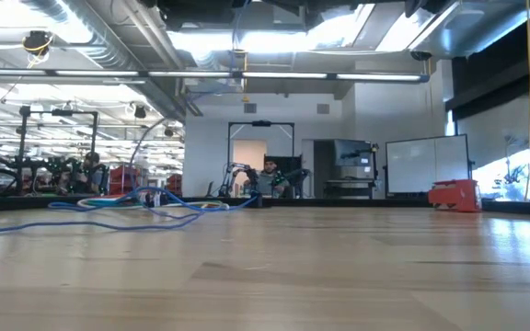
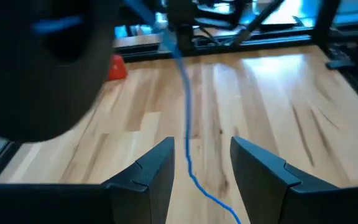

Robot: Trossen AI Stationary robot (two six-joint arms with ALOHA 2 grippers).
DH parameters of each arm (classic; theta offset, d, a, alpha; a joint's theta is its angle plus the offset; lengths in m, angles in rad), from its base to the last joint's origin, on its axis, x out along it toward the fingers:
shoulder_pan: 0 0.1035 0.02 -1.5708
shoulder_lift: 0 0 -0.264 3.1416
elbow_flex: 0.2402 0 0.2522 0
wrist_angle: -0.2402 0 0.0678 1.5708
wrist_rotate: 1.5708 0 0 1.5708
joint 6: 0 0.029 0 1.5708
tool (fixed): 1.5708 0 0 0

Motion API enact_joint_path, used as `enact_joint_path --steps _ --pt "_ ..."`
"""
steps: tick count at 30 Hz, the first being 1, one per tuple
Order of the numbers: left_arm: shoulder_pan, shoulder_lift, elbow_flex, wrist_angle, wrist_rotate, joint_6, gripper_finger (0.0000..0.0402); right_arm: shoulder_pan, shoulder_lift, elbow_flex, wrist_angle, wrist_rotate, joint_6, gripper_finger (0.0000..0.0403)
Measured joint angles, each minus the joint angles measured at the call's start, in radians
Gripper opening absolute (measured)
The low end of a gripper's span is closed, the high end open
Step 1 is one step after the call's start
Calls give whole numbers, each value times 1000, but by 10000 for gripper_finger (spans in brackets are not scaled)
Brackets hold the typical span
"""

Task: Coil cords
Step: Coil the blue wire onto the spool

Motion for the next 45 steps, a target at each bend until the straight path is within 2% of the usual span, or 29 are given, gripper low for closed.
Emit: enact_joint_path --steps 8,12,19,23,27,32,45 --pt "52 64 0 -3 19 -31 150 1 0 0 3 0 7 10" --pt "57 62 0 -17 90 -34 150 0 0 0 -8 1 7 10" --pt "47 53 0 -16 90 -28 150 0 0 0 -75 -8 1 10" --pt "48 53 0 -12 89 -19 150 0 0 -1 45 -23 20 10" --pt "49 53 0 -5 89 -11 150 0 -3 -51 292 -113 15 10" --pt "48 53 0 37 89 4 150 -9 -3 -166 574 -120 26 10" --pt "49 87 0 200 86 0 150 -6 -3 -201 572 -94 25 10"
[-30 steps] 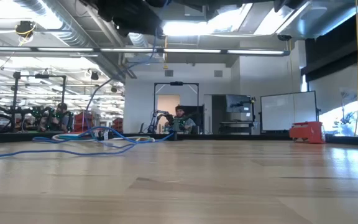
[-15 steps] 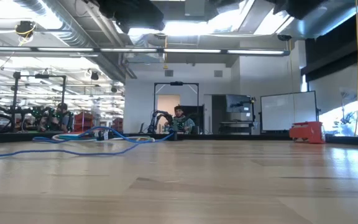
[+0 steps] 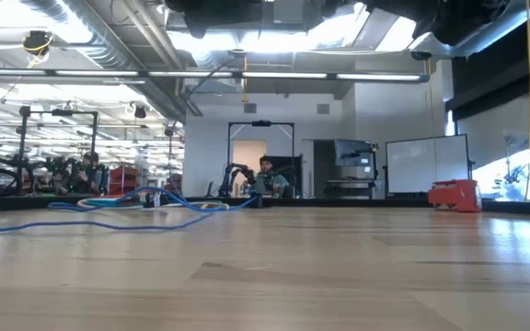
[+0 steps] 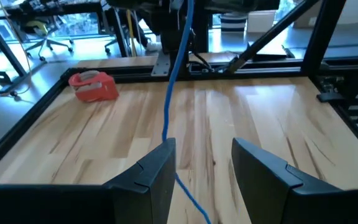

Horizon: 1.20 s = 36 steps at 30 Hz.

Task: Coil cords
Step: Coil the blue wire onto the spool

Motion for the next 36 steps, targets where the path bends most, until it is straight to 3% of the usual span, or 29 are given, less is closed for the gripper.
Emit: enact_joint_path --steps 4,10,18,23,29,36 --pt "10 36 0 57 -4 5 150 0 0 0 0 0 0 10" --pt "21 32 0 8 -91 -10 150 0 0 0 -9 0 0 10" --pt "-14 -47 3 -127 -53 -47 150 0 0 0 -27 0 0 10" --pt "-14 -40 6 -90 -158 -25 150 0 0 1 -27 0 -1 10" --pt "3 18 6 -17 -94 -15 150 0 0 1 -26 0 0 10" --pt "7 20 6 -12 -89 4 149 0 0 2 -28 0 0 10"
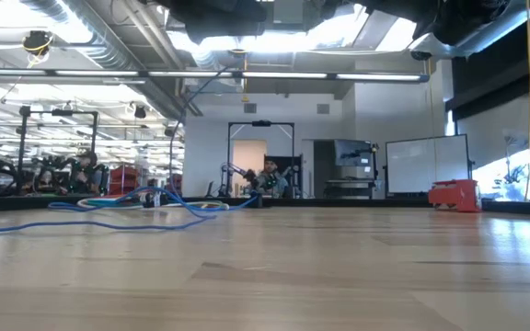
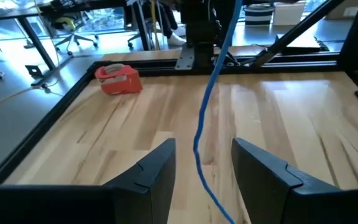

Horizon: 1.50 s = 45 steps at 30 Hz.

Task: Coil cords
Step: Coil the blue wire onto the spool

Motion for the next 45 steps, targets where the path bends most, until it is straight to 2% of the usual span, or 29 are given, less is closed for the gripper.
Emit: enact_joint_path --steps 6,13,15,18,24,32,36,40,45 --pt "-1 0 0 8 0 7 114 0 0 0 0 0 0 10" --pt "7 18 0 6 0 49 20 0 0 0 1 0 0 10" --pt "14 24 0 -4 0 49 6 0 0 0 1 0 0 10" --pt "27 19 0 -69 -14 25 14 0 0 0 0 0 0 10" --pt "14 -56 -1 -333 -70 -91 4 0 1 0 -34 0 -1 10" --pt "-11 -297 -1 -558 -97 -186 4 0 2 0 -53 0 -31 10" --pt "-16 -433 -1 -574 -97 -182 4 0 1 1 -72 0 -32 10" --pt "-12 -536 -1 -512 -97 -155 5 0 1 1 -102 41 -58 10" --pt "-11 -566 -1 -376 -95 -95 4 -1 1 25 -202 120 -99 10"
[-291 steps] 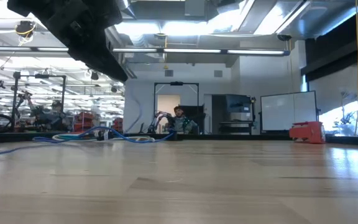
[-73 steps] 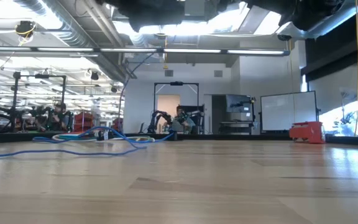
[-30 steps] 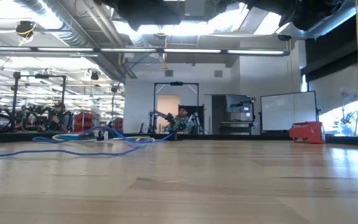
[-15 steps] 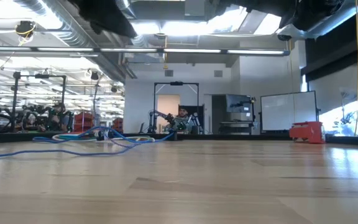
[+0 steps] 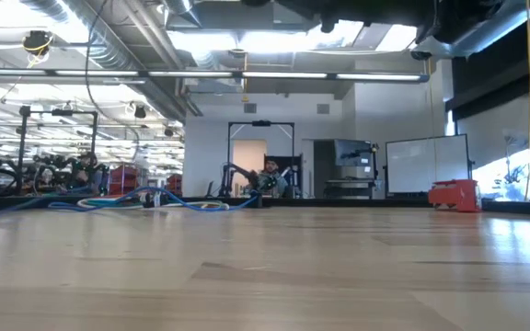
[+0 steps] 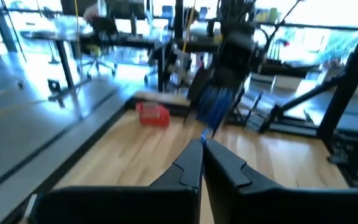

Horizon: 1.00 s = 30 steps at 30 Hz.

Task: Coil cords
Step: Coil the blue wire onto the spool

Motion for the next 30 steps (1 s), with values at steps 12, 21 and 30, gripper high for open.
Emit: enact_joint_path --steps 12,21,30 --pt "4 125 0 191 -3 64 6 1 61 124 -259 120 -29 10" --pt "4 299 0 381 -3 97 7 1 79 145 -278 188 -13 10" --pt "5 462 0 531 -8 128 7 2 79 145 -273 228 22 10"
